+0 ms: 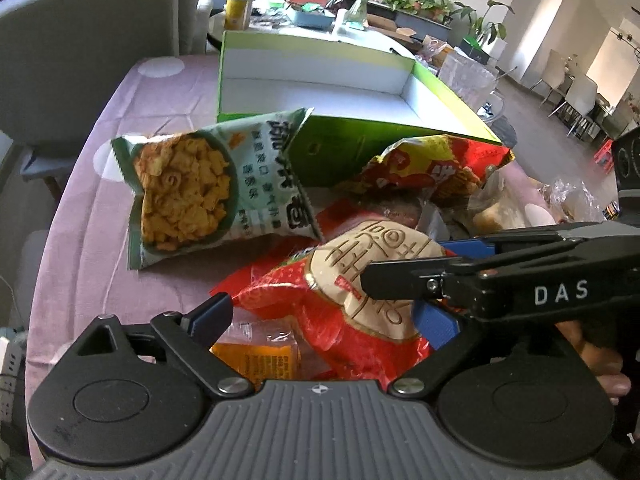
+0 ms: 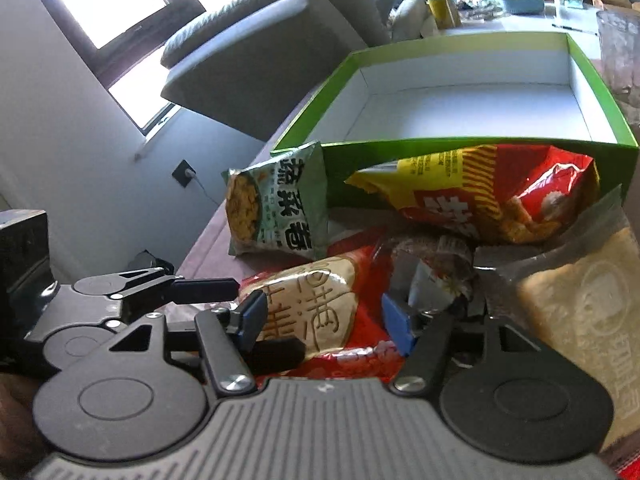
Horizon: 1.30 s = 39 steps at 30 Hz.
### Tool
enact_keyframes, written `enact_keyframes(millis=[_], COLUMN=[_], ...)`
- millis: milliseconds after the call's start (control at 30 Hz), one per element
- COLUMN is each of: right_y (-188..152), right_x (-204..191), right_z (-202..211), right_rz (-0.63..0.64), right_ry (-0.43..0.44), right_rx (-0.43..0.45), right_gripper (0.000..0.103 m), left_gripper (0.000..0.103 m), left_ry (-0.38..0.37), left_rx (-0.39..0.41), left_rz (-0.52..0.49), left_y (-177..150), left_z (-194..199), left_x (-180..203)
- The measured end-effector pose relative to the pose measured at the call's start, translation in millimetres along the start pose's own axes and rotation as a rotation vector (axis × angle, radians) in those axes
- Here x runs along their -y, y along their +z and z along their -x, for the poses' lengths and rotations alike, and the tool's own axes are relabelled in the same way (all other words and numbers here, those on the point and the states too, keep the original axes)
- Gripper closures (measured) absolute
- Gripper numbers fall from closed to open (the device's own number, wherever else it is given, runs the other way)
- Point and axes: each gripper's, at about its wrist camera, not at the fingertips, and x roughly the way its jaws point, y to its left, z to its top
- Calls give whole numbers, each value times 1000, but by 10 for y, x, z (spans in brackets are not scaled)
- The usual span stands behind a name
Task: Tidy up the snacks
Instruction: 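Grasp the red bag with the round beige label with the right gripper, then carry the red bag into the green box and open the right gripper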
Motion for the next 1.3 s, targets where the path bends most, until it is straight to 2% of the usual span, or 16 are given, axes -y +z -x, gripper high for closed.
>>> enact_keyframes(millis=[167, 267, 333, 600, 833, 967, 1300], right_y=[26, 43, 51, 9, -56, -52, 413], right_x=[51, 58, 76, 9, -109, -129, -119], right_z=[-47, -63, -58, 154, 580, 772, 746], right_rz=[-25, -42, -68, -75, -32, -12, -27], right_ry=[8, 24, 43, 73, 54, 39, 52], right_rx=[-27, -34, -37, -21, 82, 157, 308], right_gripper=[17, 17, 20, 27, 28, 28, 28], left_gripper=[6, 7, 8, 11, 11, 11, 10], left_ry=[-21, -91, -107, -115, -135, -128, -67], left_rx=[-36, -44, -33, 37, 144, 204, 318], left_rz=[45, 80, 96, 13, -76, -125, -232], left_y=[20, 27, 22, -8, 43, 189, 755], left_z=[-80, -164, -170, 74, 404, 525, 534], left_x=[-53, -116, -117, 96, 321, 428, 523])
